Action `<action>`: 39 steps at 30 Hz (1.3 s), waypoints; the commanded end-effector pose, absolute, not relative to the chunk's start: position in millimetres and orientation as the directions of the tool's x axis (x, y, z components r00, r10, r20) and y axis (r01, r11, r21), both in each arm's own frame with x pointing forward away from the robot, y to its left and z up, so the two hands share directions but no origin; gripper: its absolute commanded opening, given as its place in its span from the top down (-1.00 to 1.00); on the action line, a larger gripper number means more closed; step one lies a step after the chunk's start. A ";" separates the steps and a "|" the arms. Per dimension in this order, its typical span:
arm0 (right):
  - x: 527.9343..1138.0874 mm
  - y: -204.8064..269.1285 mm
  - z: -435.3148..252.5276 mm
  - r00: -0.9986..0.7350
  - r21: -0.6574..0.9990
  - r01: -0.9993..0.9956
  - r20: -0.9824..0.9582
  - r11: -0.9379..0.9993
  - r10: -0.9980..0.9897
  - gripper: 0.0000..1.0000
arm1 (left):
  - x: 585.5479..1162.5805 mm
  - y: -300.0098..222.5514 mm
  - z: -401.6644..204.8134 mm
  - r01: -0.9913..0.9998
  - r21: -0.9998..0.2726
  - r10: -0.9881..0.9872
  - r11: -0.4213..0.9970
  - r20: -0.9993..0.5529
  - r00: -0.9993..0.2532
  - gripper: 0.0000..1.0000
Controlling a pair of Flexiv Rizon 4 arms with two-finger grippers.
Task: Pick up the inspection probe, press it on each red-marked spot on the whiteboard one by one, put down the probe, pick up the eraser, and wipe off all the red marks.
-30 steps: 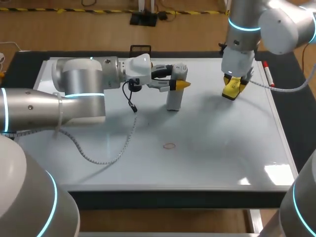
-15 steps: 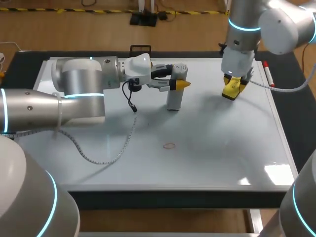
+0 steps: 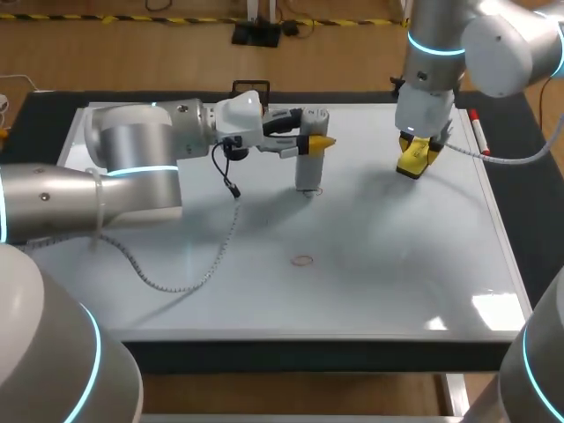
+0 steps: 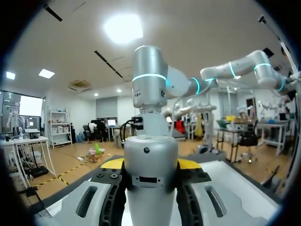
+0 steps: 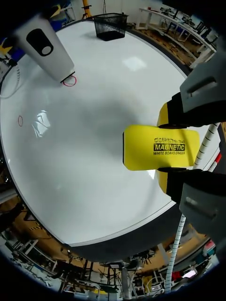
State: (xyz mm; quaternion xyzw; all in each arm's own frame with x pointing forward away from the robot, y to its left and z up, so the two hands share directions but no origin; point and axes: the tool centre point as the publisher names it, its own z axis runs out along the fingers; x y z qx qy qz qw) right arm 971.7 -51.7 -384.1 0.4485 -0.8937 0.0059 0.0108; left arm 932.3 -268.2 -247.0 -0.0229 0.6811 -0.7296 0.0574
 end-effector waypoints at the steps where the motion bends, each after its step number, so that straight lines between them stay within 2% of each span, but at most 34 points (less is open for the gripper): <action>1: 972.4 -51.8 -383.5 -0.596 -0.002 -0.802 0.028 0.597 -0.802 1.00 | 923.5 -244.1 -229.5 0.069 -0.994 -0.137 -0.080 -0.058 -0.989 1.00; 7: 972.4 -51.8 -383.5 -0.596 -0.002 -0.802 0.028 0.597 -0.802 1.00 | 928.2 -212.2 -217.4 0.053 -0.992 -0.161 -0.113 -0.034 -0.986 1.00; 39: 972.4 -51.8 -383.5 -0.596 -0.002 -0.802 0.028 0.597 -0.802 1.00 | 935.7 -0.2 -201.5 0.125 -0.989 -0.389 -0.081 -0.084 -0.917 1.00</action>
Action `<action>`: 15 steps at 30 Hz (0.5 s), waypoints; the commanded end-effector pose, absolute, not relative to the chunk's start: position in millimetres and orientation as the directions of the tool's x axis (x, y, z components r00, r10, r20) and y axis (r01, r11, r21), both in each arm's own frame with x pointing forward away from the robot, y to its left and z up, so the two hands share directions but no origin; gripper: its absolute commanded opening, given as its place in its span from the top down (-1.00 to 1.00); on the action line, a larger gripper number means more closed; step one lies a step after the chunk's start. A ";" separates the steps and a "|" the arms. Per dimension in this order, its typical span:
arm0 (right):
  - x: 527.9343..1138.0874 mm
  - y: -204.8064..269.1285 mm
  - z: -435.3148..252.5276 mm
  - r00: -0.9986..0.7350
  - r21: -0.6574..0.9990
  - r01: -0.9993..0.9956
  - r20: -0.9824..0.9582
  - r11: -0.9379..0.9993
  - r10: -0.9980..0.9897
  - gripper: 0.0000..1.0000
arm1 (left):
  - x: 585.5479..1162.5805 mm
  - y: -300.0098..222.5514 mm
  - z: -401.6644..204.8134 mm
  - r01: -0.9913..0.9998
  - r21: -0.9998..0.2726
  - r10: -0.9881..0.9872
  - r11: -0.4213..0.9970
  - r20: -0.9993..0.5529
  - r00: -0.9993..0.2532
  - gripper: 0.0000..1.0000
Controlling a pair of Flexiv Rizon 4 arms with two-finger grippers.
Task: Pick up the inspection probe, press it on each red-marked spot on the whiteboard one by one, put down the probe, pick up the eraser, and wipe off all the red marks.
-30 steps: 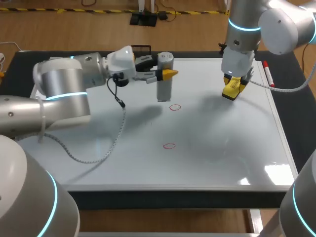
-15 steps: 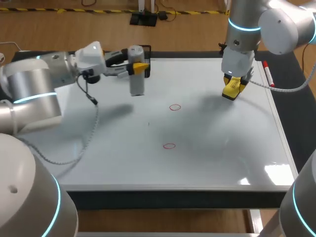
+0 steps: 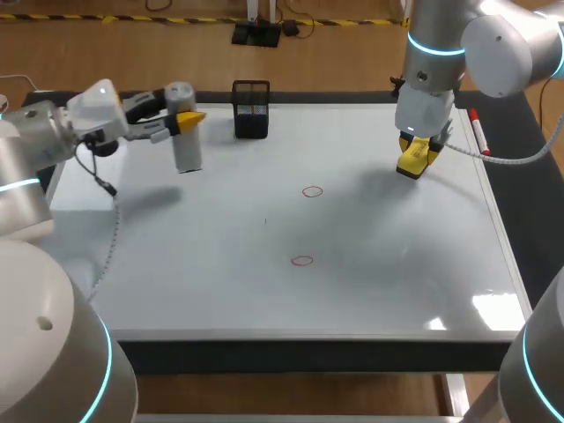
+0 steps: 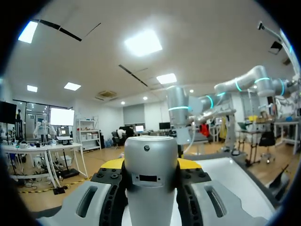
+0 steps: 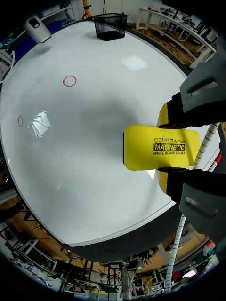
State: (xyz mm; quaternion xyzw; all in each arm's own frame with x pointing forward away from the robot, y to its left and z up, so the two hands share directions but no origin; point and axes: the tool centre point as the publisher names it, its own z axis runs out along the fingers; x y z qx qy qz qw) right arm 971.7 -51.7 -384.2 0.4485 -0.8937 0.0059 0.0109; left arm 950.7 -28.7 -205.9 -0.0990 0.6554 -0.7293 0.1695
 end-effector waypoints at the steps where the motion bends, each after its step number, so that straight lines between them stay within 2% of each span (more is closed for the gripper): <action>1: 972.4 -51.8 -383.5 -0.596 -0.002 -0.802 0.028 0.597 -0.802 1.00 | 935.4 2.1 -201.2 0.128 -0.989 -0.392 -0.080 -0.087 -0.916 1.00; 15: 972.4 -51.8 -383.5 -0.596 -0.002 -0.802 0.028 0.597 -0.802 1.00 | 929.2 27.8 -200.9 0.145 -0.987 -0.421 -0.074 -0.101 -0.902 1.00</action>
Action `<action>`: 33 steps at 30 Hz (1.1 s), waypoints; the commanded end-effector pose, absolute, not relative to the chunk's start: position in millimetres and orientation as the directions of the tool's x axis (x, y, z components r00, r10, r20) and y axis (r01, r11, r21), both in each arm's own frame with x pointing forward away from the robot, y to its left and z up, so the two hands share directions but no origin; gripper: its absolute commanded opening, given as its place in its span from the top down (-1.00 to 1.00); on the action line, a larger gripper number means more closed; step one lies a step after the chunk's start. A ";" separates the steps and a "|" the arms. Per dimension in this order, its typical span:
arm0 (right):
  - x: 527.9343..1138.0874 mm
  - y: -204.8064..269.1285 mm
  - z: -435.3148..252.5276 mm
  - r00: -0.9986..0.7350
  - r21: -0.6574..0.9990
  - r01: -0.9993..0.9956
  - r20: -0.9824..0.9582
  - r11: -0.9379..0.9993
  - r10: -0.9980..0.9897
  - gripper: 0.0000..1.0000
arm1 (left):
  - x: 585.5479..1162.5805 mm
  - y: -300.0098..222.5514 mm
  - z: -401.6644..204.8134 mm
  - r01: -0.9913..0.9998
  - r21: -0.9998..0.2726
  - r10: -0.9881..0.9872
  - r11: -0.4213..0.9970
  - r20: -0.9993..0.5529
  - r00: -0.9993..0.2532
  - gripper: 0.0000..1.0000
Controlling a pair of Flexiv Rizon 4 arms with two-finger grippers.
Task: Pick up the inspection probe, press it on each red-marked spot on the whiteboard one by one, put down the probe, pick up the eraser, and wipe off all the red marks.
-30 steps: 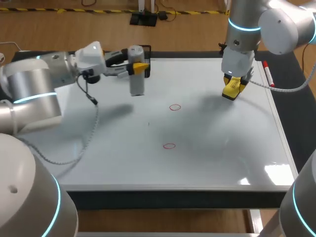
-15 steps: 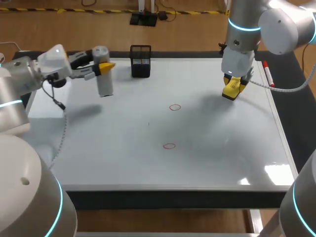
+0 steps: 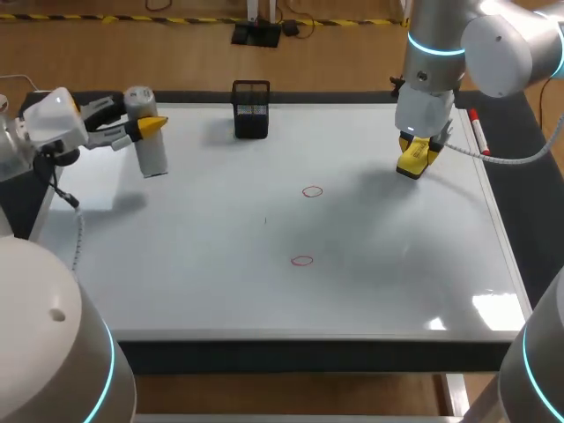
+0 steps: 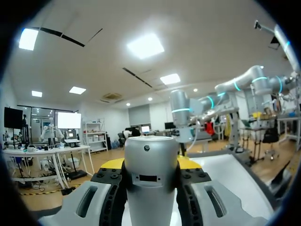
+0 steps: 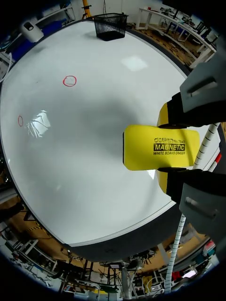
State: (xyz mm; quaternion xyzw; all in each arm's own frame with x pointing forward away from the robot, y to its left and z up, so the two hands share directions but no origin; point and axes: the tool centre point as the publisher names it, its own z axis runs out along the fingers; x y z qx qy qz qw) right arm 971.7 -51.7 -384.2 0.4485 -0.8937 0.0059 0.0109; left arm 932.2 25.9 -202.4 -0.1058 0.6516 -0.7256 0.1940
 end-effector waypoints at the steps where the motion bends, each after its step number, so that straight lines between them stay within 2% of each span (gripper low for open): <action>1: 972.4 -51.8 -383.5 -0.596 -0.002 -0.802 0.028 0.597 -0.802 1.00 | 929.2 27.8 -200.9 0.145 -0.987 -0.421 -0.074 -0.101 -0.902 1.00; 12: 960.6 -13.7 -370.9 -0.507 -0.041 -0.862 0.046 0.505 -0.861 1.00 | 929.2 27.8 -200.9 0.145 -0.987 -0.421 -0.074 -0.101 -0.902 1.00; 33: 903.4 120.2 -381.3 -0.180 -0.021 -0.984 0.029 0.179 -0.983 1.00 | 929.2 27.8 -200.9 0.145 -0.987 -0.421 -0.074 -0.101 -0.902 1.00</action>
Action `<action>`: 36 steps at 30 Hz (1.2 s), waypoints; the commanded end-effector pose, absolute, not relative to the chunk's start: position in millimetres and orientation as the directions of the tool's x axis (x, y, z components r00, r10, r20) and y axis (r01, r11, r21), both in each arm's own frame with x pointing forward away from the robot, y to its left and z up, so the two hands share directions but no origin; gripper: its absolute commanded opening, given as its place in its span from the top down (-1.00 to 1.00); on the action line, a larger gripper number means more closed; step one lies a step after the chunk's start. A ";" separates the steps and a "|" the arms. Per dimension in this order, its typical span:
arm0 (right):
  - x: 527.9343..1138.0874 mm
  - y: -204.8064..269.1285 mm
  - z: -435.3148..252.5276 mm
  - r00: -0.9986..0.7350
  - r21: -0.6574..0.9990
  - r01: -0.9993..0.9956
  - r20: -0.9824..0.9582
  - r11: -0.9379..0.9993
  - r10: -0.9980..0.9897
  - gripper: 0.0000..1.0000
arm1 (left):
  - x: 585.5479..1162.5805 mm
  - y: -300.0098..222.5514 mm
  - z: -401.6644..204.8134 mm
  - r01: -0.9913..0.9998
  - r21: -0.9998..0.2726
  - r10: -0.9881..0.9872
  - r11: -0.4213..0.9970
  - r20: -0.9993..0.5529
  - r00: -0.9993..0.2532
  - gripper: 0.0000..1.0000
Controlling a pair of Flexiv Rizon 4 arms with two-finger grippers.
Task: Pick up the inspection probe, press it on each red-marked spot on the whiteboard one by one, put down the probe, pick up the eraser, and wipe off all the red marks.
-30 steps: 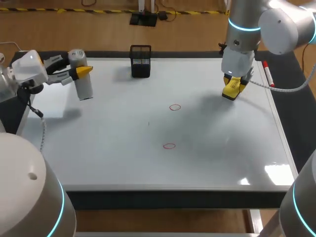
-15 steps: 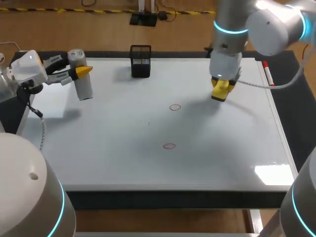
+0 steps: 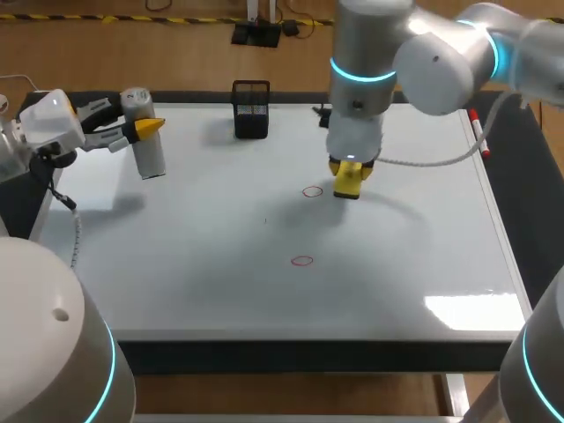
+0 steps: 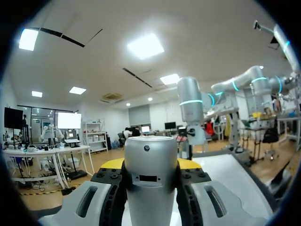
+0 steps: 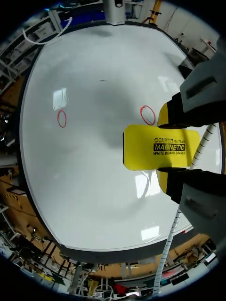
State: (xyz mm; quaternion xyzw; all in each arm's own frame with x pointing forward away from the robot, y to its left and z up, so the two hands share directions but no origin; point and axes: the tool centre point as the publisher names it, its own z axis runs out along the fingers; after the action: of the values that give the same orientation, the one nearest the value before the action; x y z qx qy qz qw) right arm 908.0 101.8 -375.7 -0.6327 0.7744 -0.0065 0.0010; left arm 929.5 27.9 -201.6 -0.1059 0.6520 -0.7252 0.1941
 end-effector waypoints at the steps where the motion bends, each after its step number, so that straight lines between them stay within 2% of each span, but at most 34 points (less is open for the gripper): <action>1: 902.2 124.6 -381.7 -0.169 -0.020 -0.985 0.022 0.169 -0.985 1.00 | 929.2 27.8 -200.9 0.145 -0.987 -0.421 -0.074 -0.101 -0.902 1.00; 15: 894.5 179.8 -384.8 -0.052 -0.019 -0.998 -0.006 0.052 -0.999 1.00 | 929.2 27.8 -200.9 0.145 -0.987 -0.421 -0.074 -0.101 -0.902 1.00; 36: 904.1 187.4 -407.3 -0.011 -0.021 -1.000 -0.021 0.011 -1.000 1.00 | 929.2 27.8 -200.9 0.145 -0.987 -0.421 -0.074 -0.101 -0.902 1.00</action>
State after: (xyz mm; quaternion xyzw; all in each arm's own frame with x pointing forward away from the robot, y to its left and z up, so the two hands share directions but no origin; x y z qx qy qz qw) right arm 903.5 189.9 -406.2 -0.7021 0.7120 -0.0005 0.0123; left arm 929.5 27.9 -201.6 -0.1059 0.6520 -0.7252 0.1941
